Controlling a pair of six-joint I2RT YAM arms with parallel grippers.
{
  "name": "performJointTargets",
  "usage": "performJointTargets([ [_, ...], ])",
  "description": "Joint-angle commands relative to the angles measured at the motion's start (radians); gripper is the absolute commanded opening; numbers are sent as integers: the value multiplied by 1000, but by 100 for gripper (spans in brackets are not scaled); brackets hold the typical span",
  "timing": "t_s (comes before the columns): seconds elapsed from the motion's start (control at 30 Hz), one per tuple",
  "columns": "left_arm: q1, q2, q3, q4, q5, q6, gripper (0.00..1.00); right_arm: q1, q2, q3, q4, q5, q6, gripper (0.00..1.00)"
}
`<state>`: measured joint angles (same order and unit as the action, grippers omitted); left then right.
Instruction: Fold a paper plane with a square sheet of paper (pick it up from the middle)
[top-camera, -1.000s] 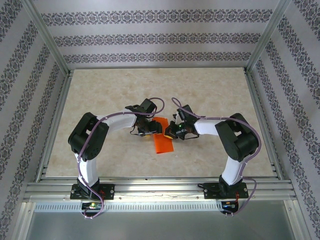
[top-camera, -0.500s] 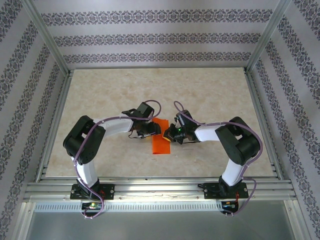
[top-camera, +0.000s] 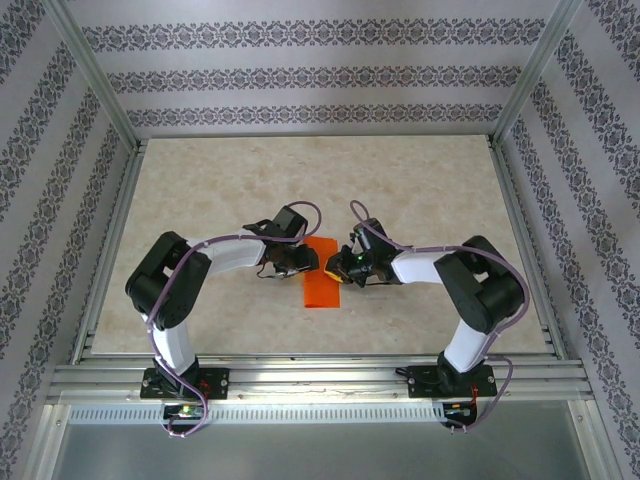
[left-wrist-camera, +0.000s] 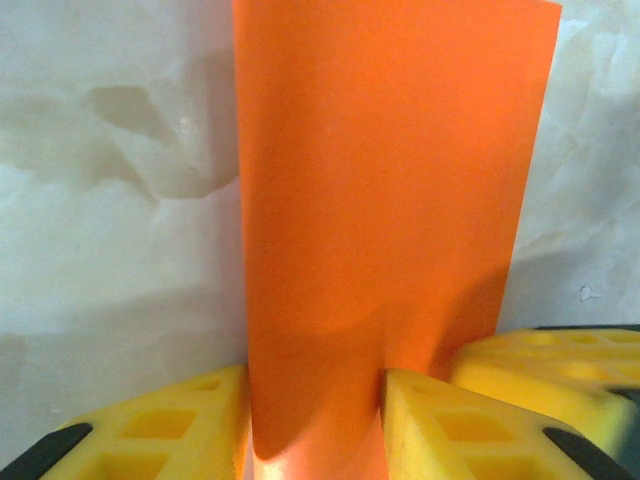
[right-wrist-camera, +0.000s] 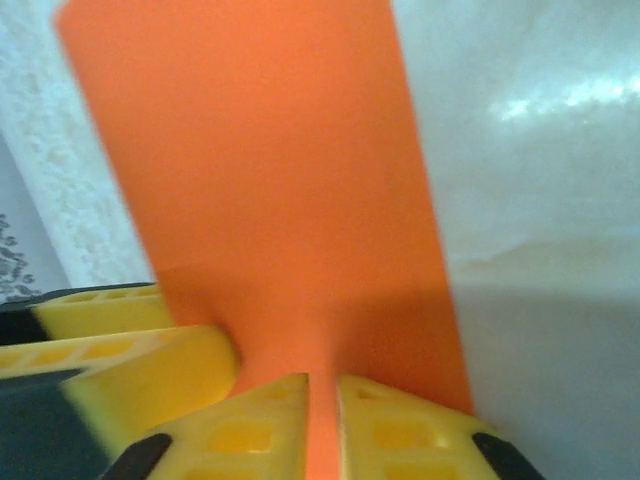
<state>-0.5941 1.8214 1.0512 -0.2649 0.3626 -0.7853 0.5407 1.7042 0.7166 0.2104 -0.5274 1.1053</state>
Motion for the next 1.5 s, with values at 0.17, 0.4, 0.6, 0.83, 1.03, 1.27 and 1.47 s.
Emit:
performJointTargets([
  [0.17,-5,31,50,-76,-4,51,41,-125,-268,-39,-97,85,-55,22],
  [0.4,-6,41,74,-120,-4,86,43,-212,-362,-147,-108,105,-56,22],
  [0.6,-6,72,100,-168,-6,131,43,-220,-355,-154,-102,82,-56,23],
  [0.83,-6,87,130,-225,-30,167,43,-217,-349,-146,-100,64,-58,23],
  [1.03,-6,106,154,-269,-50,191,43,-212,-347,-137,-109,56,-68,23],
  [1.27,-6,113,168,-299,-79,204,42,-203,-333,-129,-107,42,-73,21],
  [1.47,-7,117,164,-291,-73,212,44,-194,-318,-120,-105,36,-74,20],
])
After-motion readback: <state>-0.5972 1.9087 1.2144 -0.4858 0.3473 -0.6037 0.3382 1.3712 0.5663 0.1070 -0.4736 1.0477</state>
